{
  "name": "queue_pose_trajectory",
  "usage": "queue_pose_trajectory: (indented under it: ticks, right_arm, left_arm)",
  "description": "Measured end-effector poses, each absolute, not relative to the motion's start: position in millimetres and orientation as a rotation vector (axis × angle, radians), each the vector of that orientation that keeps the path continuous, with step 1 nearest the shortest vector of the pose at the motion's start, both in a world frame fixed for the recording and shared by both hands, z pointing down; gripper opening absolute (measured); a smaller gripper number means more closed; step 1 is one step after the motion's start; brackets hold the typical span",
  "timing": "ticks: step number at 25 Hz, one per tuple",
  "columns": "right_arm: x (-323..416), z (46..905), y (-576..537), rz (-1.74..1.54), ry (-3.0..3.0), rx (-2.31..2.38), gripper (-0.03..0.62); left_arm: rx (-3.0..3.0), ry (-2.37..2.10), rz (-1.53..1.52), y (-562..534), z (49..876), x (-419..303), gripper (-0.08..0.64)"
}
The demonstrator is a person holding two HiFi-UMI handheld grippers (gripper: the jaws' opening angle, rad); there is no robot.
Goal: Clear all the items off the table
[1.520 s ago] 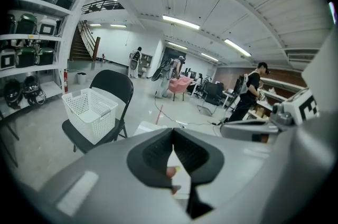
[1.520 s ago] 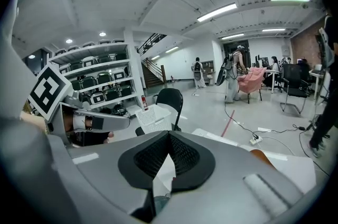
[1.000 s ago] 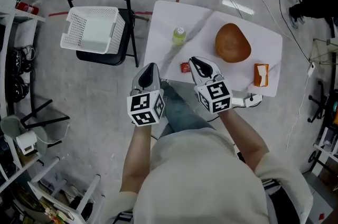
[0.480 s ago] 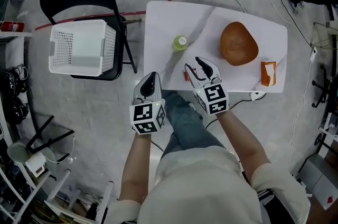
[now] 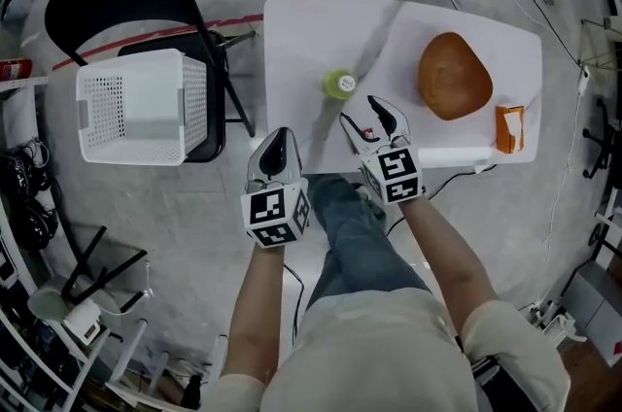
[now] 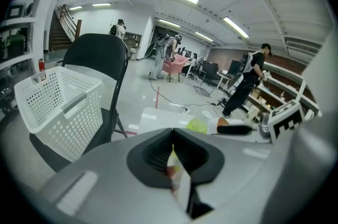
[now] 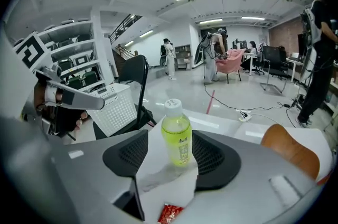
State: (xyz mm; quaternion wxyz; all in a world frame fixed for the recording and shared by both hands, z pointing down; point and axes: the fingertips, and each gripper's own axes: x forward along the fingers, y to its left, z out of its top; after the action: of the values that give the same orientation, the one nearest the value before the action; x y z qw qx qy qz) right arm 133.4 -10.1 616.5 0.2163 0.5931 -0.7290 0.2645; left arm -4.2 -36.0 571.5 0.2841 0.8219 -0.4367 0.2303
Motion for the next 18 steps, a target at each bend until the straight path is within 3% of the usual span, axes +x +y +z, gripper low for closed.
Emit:
queue_pose_trajectory:
  ticks: [18]
  right_arm:
    - [127, 704, -47, 0.761, -1.994, 1.587, 0.368]
  left_arm:
    - [2.165, -1.111, 0.667, -62, 631, -2, 0.009]
